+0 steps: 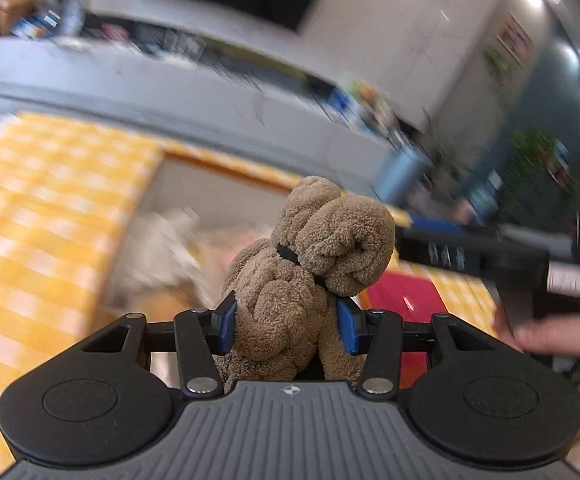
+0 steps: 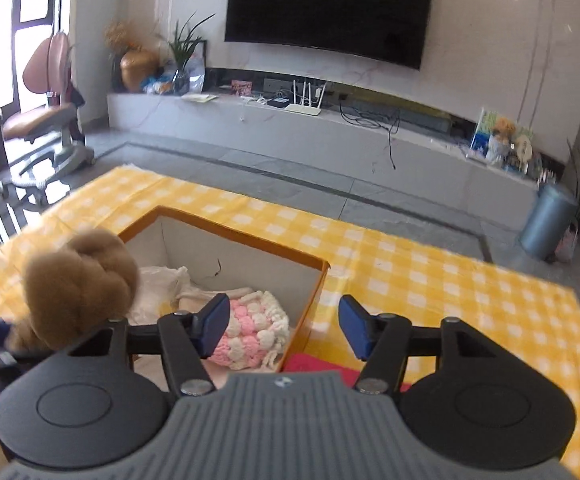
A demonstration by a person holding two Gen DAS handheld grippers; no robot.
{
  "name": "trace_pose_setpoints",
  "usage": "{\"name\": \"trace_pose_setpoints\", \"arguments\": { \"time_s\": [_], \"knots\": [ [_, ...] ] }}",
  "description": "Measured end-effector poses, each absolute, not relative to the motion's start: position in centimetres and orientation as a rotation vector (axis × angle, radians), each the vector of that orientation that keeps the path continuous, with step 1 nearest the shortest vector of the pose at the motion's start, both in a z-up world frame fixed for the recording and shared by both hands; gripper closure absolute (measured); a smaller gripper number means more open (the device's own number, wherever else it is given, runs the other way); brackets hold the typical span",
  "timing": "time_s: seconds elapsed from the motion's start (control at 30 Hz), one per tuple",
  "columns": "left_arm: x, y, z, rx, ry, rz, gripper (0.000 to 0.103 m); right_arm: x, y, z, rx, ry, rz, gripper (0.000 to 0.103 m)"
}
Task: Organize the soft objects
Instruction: 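Lower the brown plush bear into the box and open the left tool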
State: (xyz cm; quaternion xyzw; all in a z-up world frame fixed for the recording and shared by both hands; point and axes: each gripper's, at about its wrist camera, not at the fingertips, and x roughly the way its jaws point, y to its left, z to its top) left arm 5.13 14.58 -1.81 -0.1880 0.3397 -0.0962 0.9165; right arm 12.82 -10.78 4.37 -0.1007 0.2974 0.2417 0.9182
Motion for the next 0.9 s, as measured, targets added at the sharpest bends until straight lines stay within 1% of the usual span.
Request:
{"name": "trace_pose_setpoints", "arguments": {
  "time_s": [0.07,0.13,0.27,0.4,0.6,0.67,0.7,0.73,0.77,0.9],
  "knots": [
    [6.1,13.3,-2.9,-0.349,0.768,-0.238,0.047,12.9,-11.4,3.8,-0.159,0.637,0.509,0.045],
    [6.7,11.9,-3.7,-0.287,0.807,-0.204,0.047,12.8,-11.8,3.2,-0.153,0.650,0.518,0.049],
    [7.9,9.8,-4.3,-0.195,0.851,-0.166,0.047,12.5,-12.2,2.0,-0.148,0.669,0.551,0.049],
    [7.6,7.8,-4.5,-0.064,0.857,-0.099,0.047,12.5,-12.7,1.4,-0.134,0.675,0.562,0.049],
    [8.4,6.3,-5.4,0.023,0.868,-0.013,0.047,12.6,-13.6,1.1,-0.135,0.691,0.552,0.049],
    [8.8,5.9,-5.7,0.033,0.865,0.012,0.044,12.4,-13.9,1.1,-0.135,0.687,0.555,0.049],
    [8.9,5.9,-5.7,0.038,0.853,0.040,0.042,12.3,-14.0,1.2,-0.137,0.686,0.552,0.049],
    [8.9,5.8,-5.8,0.048,0.838,0.072,0.036,12.3,-14.0,1.2,-0.139,0.684,0.548,0.049],
    [8.9,5.8,-5.9,0.054,0.828,0.089,0.034,12.3,-14.2,1.2,-0.136,0.681,0.539,0.049],
    [8.7,5.7,-5.8,0.064,0.825,0.096,0.034,12.5,-14.5,0.8,-0.132,0.698,0.511,0.050]
  ]
}}
